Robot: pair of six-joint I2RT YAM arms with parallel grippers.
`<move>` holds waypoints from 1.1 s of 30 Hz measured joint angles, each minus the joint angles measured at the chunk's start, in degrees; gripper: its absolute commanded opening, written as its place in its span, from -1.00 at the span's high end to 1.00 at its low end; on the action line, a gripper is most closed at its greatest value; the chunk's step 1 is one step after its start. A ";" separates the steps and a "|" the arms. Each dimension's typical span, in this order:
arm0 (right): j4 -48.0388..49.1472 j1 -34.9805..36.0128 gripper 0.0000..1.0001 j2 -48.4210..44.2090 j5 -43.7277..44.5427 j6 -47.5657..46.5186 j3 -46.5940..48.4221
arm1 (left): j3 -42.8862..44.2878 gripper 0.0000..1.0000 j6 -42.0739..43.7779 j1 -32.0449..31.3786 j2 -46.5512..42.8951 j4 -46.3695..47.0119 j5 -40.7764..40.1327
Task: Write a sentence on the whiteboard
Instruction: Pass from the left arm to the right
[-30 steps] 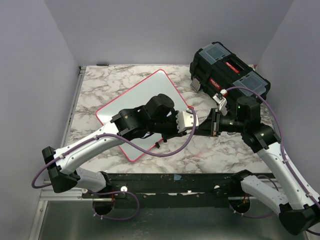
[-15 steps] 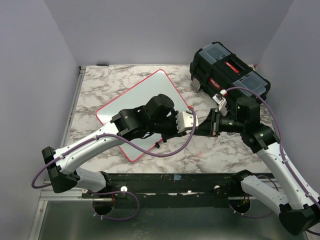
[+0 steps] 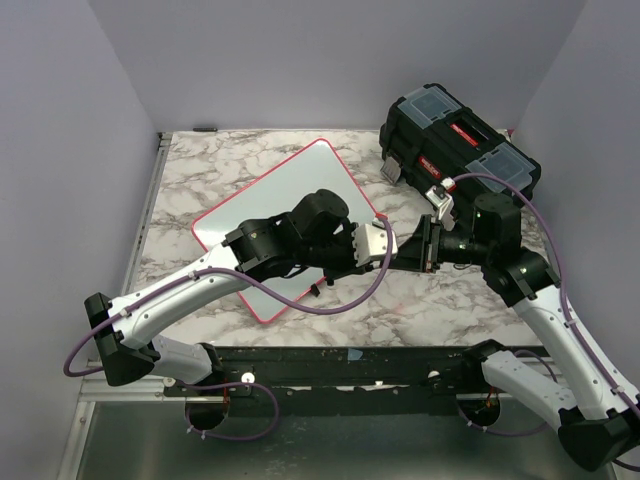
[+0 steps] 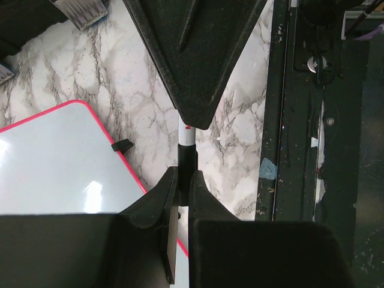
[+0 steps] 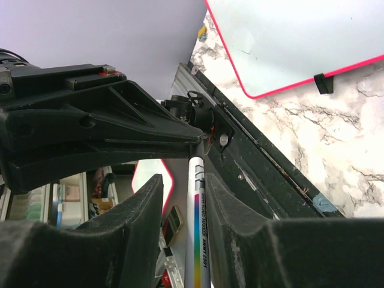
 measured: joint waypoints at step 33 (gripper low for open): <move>-0.02 0.31 0.99 0.55 0.20 -0.98 -1.01 | -7.93 -0.21 -1.16 0.28 -5.49 6.14 -0.11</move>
